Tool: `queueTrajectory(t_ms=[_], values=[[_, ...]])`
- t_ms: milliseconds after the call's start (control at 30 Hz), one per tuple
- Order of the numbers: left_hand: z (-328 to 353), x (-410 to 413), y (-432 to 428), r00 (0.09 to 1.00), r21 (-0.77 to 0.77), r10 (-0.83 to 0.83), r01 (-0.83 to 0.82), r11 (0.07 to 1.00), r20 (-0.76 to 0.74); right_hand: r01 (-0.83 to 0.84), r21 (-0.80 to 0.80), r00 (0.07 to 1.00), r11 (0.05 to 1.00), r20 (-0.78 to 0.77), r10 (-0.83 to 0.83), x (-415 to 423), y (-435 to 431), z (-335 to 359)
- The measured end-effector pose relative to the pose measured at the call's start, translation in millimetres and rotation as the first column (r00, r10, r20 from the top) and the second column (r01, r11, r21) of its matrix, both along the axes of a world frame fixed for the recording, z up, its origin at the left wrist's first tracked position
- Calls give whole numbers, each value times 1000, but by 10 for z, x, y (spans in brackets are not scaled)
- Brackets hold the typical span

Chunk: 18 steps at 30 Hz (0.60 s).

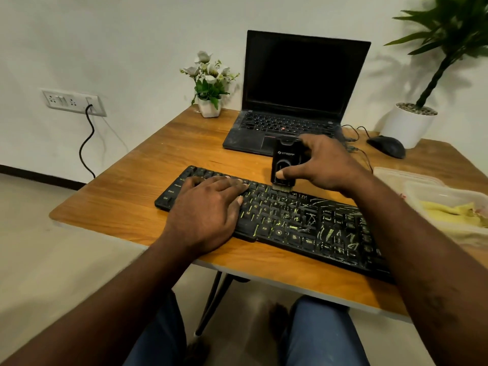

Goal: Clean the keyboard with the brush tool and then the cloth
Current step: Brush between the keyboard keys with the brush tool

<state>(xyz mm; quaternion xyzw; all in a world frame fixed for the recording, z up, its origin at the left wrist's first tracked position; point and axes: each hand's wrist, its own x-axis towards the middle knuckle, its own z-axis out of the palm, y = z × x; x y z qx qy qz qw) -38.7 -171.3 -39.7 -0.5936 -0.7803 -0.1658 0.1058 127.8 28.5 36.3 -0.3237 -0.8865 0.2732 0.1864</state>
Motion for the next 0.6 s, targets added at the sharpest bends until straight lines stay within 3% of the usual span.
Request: queueTrajectory(t_ms=[200, 433, 600], values=[[27, 10, -20, 997, 1, 71, -71, 997, -18, 64, 138, 994, 988, 76, -75, 76, 90, 19], [22, 72, 66, 989, 2, 142, -142, 990, -46, 15, 81, 998, 997, -62, -10, -251, -56, -94], [23, 46, 104, 987, 6, 153, -153, 988, -46, 14, 64, 1000, 998, -29, -12, -236, 80, -78]])
